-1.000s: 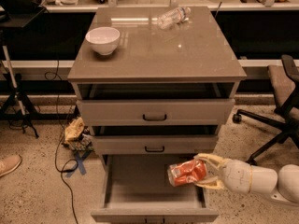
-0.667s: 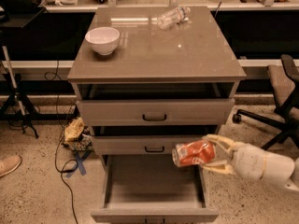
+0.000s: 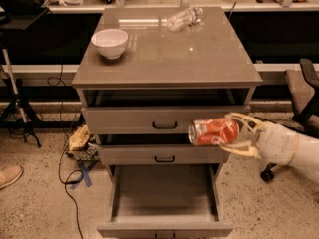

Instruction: Pick coke can from bottom drawer and place on counter

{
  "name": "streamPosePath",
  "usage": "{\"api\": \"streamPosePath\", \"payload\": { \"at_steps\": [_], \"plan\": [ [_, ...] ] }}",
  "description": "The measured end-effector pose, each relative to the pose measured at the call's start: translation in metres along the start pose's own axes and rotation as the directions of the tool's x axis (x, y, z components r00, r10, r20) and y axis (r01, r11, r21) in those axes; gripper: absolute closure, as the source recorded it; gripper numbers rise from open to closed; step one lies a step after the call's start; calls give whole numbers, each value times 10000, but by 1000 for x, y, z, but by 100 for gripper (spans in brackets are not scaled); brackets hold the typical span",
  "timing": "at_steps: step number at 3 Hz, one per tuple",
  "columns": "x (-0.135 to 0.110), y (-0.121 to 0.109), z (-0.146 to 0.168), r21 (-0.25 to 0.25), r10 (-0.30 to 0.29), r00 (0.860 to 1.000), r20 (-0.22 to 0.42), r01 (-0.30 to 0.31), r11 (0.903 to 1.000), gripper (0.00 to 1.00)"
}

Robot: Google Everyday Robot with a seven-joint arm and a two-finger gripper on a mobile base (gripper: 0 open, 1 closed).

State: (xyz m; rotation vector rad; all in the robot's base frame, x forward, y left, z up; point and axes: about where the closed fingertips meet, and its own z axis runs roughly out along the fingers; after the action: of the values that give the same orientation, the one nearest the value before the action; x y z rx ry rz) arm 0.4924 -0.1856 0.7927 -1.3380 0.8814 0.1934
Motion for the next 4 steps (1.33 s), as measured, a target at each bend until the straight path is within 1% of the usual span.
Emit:
{"api": "streamPosePath", "payload": {
  "at_steps": [1,2,3,4],
  "plan": [
    [6,-39,22,298,183,9997,167,-188,9994,100],
    [22,-94,40,619,358,9966,-749,-311,9976,100],
    [33,-148,47,1491,406,9820,-1842,-129,9887,100],
    [36,-153,48,1723,457,9795,-1960,-115,9850,100]
  ]
}}
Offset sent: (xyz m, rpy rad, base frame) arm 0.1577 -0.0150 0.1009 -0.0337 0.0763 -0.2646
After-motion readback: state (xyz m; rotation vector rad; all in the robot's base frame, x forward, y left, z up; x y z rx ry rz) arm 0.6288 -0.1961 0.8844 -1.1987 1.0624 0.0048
